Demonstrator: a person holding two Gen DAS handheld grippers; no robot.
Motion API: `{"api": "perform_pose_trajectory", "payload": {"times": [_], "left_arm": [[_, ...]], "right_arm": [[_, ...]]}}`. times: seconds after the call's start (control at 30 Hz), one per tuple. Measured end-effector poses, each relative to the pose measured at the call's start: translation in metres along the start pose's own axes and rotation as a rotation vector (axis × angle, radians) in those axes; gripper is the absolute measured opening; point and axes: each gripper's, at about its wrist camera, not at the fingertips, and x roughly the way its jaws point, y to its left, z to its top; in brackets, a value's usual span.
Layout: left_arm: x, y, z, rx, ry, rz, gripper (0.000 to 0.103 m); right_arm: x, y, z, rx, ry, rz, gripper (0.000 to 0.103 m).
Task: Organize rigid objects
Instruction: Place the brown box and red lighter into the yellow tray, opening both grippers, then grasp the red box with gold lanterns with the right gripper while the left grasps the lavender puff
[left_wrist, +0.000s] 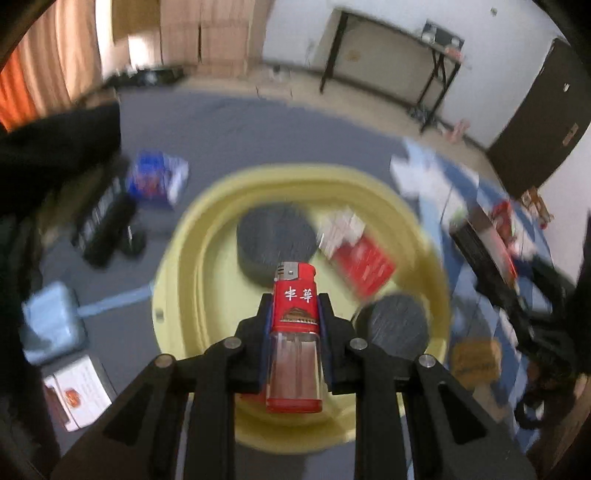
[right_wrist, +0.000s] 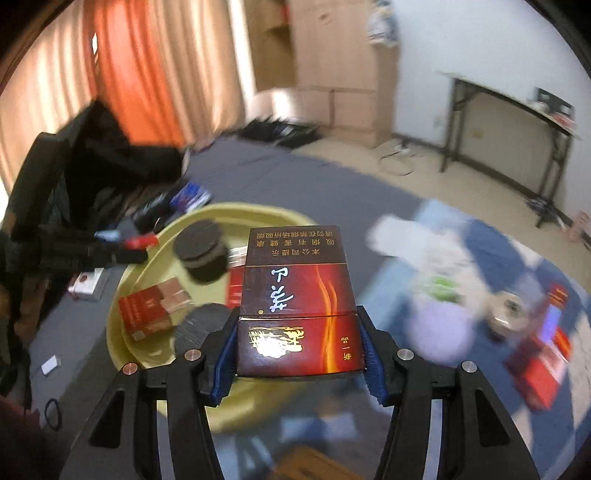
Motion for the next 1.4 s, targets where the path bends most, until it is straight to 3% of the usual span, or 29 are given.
{"api": "perform_pose_trajectory", "payload": {"times": [0.07,0.3,0.47,0.53,0.57,0.63,0.67,0.7,0.77,0.83,0.97,1.1,1.23,1.4], "left_arm": [[0.013,0.006,-0.006,-0.015,0.057,-0.028,0.024],[0.040,0.012,-0.003,-0.026,0.058,-0.063,0.024],[0.039,0.014,-0.002,-0.018,0.031,-0.086,0.024],[0.035,0.013,-0.004,-0.022,0.032,-0.105,0.025],[0.032,0.012,-0.004,-0.026,0.036,-0.137,0.033],[0.023,0.007,-0.004,-0.026,0.023,-0.178,0.061],[0.017,0.006,-0.003,-0.025,0.001,-0.179,0.081],[0.006,0.004,-0.001,-0.032,-0.049,-0.168,0.091],[-0.007,-0.001,0.006,-0.047,-0.096,-0.160,0.099],[-0.016,-0.015,0.018,-0.048,-0.129,-0.167,0.103],[-0.010,-0.074,0.040,0.054,-0.117,-0.169,0.103],[0.019,-0.141,0.049,0.170,-0.062,-0.119,0.103],[0.054,-0.196,0.048,0.271,-0.031,-0.117,0.103],[0.092,-0.234,0.054,0.308,0.007,-0.142,0.103]], "right_arm": [[0.026,0.009,0.012,-0.008,0.049,0.024,0.056],[0.087,0.009,0.048,-0.084,0.169,0.019,0.056],[0.104,0.013,0.054,-0.082,0.186,0.036,0.056],[0.106,0.014,0.053,-0.066,0.188,0.041,0.067],[0.099,0.014,0.050,-0.057,0.163,0.035,0.072],[0.082,0.012,0.046,-0.023,0.099,0.039,0.094],[0.073,0.009,0.042,0.009,0.061,0.041,0.097],[0.060,0.001,0.037,0.051,0.024,0.035,0.102],[0.033,-0.020,0.020,0.149,-0.046,0.021,0.103],[0.013,-0.044,0.000,0.208,-0.075,-0.028,0.103],[-0.025,-0.106,-0.049,0.261,-0.097,-0.233,0.103],[-0.045,-0.183,-0.086,0.432,-0.014,-0.393,0.103],[-0.057,-0.220,-0.092,0.445,-0.046,-0.392,0.103],[-0.049,-0.252,-0.087,0.216,-0.114,-0.194,0.103]]}}
